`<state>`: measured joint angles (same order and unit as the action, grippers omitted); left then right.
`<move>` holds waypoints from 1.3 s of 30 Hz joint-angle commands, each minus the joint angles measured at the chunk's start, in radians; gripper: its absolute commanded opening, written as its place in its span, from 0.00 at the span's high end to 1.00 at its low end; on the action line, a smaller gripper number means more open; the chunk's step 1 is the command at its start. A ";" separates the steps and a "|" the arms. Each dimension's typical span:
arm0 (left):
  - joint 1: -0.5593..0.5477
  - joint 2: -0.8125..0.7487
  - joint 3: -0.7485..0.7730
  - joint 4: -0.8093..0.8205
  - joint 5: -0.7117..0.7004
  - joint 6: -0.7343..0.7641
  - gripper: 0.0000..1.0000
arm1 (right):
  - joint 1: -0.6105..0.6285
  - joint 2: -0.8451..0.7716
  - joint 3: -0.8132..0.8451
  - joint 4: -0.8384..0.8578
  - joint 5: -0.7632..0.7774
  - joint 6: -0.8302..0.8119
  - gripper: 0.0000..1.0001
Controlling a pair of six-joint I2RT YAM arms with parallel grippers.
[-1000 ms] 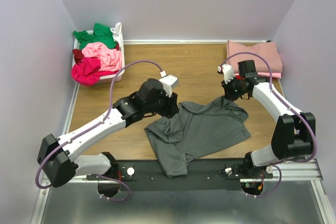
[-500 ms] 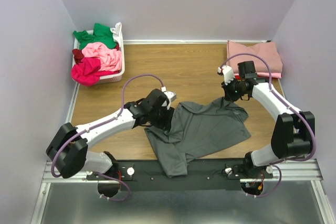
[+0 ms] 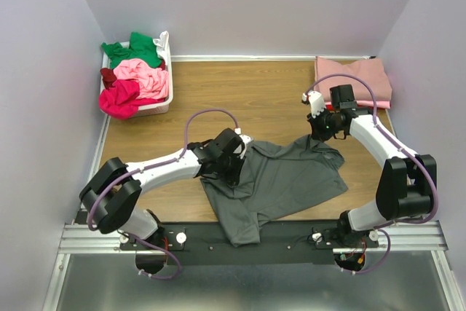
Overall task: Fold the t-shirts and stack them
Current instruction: Flatten the tshirt out
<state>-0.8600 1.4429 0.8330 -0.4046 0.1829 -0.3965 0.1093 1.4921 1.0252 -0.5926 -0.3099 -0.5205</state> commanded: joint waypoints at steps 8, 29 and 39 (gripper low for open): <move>-0.011 0.010 0.256 -0.117 -0.095 0.125 1.00 | -0.008 0.016 -0.014 0.013 -0.028 0.007 0.95; -0.011 0.202 0.473 -0.137 -0.151 0.216 0.64 | -0.014 0.011 -0.025 0.016 -0.026 0.004 0.95; -0.005 -0.056 0.160 -0.010 -0.123 -0.059 0.61 | -0.019 0.010 -0.031 0.017 -0.031 0.004 0.95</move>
<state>-0.8658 1.4918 1.1278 -0.4995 0.0139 -0.3172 0.1024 1.4925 1.0111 -0.5919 -0.3164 -0.5205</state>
